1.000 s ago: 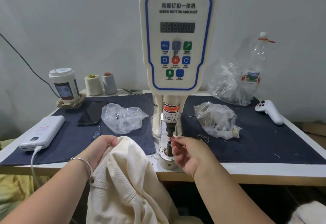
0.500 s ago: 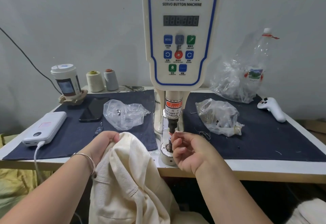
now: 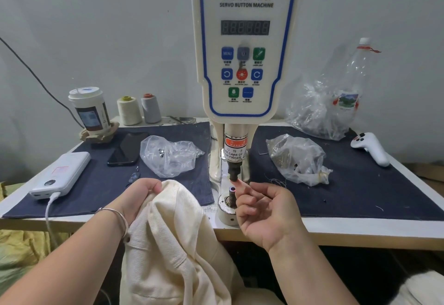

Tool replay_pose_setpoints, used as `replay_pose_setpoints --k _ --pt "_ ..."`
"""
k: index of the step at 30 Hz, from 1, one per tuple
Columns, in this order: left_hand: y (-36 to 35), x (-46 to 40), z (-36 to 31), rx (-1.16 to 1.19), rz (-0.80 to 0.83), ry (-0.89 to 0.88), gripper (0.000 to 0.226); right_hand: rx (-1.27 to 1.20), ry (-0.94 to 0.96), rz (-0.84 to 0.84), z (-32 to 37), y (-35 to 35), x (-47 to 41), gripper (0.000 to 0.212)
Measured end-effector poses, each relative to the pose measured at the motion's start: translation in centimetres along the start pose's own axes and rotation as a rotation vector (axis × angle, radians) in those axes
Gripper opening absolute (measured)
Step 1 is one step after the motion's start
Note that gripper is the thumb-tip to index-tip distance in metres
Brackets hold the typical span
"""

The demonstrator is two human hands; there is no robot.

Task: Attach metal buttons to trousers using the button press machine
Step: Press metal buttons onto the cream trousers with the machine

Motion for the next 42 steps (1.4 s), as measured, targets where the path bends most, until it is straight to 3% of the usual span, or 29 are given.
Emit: replay_pose_setpoints --k 8,13,15,17,21,23,32,42 --pt "0.1 0.1 0.0 -0.004 -0.028 -0.001 0.013 0.148 0.045 0.080 0.8 1.7 -0.1 0.036" --pt "-0.1 0.1 -0.1 0.010 -0.022 -0.005 0.013 0.330 0.366 -0.132 6.7 5.6 -0.2 0.019" --pt "-0.2 0.1 0.0 0.019 -0.013 -0.002 0.012 0.635 0.668 -0.350 11.3 7.5 0.5 0.014" --pt "-0.4 0.1 0.1 0.021 0.003 0.008 0.011 1.089 0.892 -0.524 14.6 7.7 1.0 0.011" --pt "-0.2 0.0 0.2 0.009 -0.005 0.016 0.007 1.767 0.881 -0.448 15.0 6.5 -1.4 0.014" --pt "0.1 -0.1 0.2 0.002 -0.017 0.007 0.005 1.941 0.828 -0.419 14.6 6.3 -2.2 0.019" --pt "0.2 -0.3 0.1 0.008 0.000 0.008 0.004 2.091 0.887 -0.373 14.2 5.3 -3.0 0.004" --pt "0.0 -0.1 0.1 0.003 0.007 0.005 0.011 2.087 0.999 -0.308 14.5 5.8 -3.2 0.010"
Point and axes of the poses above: each hand's wrist, its own x-axis away from the middle knuckle, its own y-axis out of the back of the hand, z = x × y, the point moved 7 cm from there along -x, towards the middle knuckle, and after that the axes turned 4 degrees about y, right-handed, at the moved point
